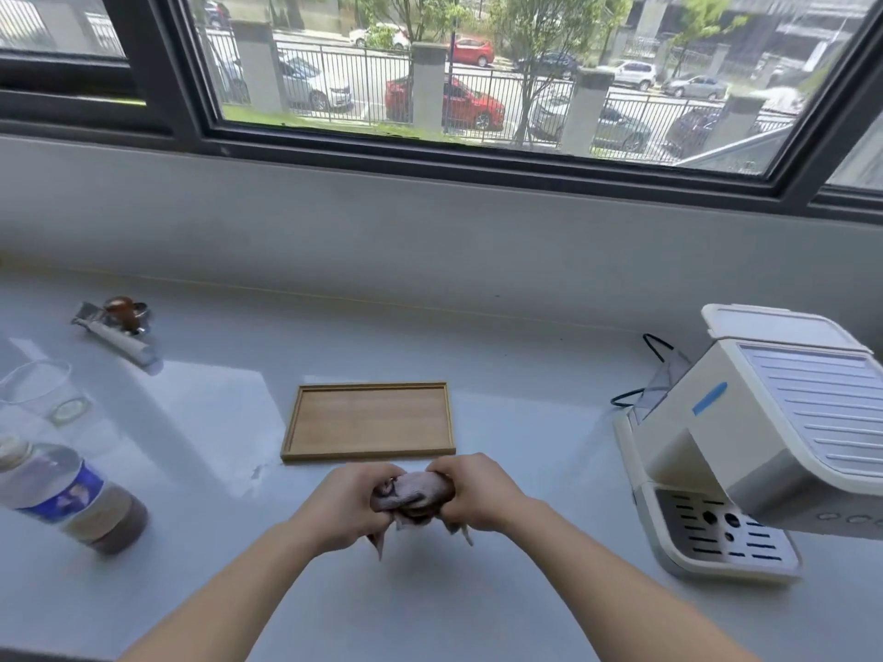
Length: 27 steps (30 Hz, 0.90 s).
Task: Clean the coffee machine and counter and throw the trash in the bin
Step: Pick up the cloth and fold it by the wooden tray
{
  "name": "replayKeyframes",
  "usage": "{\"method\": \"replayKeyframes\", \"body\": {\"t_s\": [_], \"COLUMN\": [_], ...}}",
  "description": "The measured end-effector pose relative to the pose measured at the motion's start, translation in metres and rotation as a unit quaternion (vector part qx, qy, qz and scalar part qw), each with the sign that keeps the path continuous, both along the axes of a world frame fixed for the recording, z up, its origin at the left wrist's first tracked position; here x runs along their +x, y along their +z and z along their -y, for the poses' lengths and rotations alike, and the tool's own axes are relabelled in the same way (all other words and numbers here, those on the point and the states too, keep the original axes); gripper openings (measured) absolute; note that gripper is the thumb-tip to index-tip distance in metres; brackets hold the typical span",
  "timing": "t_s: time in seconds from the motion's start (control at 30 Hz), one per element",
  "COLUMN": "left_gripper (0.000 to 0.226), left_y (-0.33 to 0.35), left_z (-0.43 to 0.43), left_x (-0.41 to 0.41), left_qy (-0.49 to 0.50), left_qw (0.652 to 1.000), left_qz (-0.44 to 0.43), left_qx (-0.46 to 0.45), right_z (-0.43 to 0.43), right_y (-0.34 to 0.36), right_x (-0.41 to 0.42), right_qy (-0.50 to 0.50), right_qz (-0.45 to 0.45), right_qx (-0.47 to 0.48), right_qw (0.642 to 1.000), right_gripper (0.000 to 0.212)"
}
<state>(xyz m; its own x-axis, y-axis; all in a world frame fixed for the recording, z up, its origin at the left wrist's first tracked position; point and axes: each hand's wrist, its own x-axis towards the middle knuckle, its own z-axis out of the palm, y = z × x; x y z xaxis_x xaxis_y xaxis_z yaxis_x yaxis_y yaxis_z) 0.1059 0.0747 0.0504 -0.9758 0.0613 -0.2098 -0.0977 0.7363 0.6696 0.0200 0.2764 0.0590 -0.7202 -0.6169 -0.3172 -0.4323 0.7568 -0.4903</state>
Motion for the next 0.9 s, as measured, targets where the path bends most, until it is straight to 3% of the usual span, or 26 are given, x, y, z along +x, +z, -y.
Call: {"method": "replayKeyframes", "body": {"t_s": [0.17, 0.57, 0.9], "left_gripper": [0.037, 0.021, 0.035], "left_y": [0.012, 0.027, 0.002], "left_z": [0.044, 0.095, 0.096], "left_x": [-0.007, -0.039, -0.09], "left_qy": [-0.017, -0.037, 0.002], "left_qw": [1.0, 0.998, 0.997], "left_qz": [-0.009, -0.04, -0.052], "left_qx": [0.02, 0.012, -0.049], "right_z": [0.042, 0.098, 0.107], "right_y": [0.015, 0.03, 0.005], "right_x": [0.002, -0.026, -0.074], "right_qy": [-0.023, -0.042, -0.061], "right_qz": [-0.008, 0.003, -0.029], "right_qx": [0.002, 0.012, -0.004], "right_qw": [1.0, 0.999, 0.998], "right_gripper": [0.032, 0.033, 0.039]}}
